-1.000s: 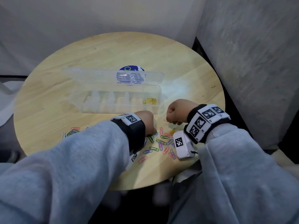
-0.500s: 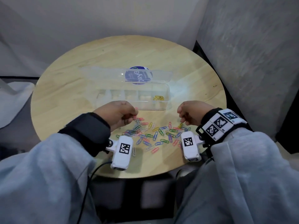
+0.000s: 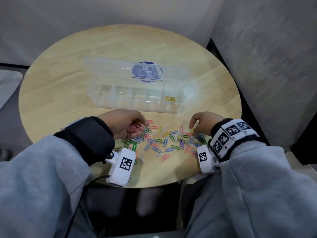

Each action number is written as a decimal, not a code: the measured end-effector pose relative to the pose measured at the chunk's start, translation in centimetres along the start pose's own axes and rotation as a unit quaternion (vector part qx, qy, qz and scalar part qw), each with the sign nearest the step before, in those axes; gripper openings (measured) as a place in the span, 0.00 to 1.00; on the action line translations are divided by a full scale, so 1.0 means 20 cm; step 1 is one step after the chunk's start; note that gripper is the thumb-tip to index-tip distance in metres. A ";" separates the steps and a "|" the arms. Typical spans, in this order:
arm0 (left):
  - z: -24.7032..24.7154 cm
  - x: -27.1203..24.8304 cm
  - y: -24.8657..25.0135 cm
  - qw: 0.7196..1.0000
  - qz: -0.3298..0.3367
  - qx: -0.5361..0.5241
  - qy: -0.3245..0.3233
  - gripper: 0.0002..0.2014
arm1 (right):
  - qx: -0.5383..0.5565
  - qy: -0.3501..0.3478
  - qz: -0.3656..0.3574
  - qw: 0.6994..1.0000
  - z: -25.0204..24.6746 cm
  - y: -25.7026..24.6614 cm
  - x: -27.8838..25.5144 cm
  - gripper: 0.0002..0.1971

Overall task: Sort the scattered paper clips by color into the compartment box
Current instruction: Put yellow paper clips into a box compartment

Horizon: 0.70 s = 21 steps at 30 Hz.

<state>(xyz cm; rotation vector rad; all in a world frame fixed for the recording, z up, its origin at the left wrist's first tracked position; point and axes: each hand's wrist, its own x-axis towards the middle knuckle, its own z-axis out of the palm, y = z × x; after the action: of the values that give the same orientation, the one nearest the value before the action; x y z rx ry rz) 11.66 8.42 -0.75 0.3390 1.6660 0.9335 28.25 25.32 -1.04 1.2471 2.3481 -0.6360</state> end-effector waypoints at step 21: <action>0.13 0.08 -0.08 0.840 0.116 0.511 0.141 0.08 | -0.050 -0.052 -0.053 0.996 0.04 -0.07 0.04 0.10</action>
<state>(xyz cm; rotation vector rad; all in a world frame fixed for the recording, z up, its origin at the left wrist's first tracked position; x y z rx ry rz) 13.91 9.44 -3.04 1.1848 2.3388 0.1548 26.81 24.64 -1.88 1.0266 2.3407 -0.5930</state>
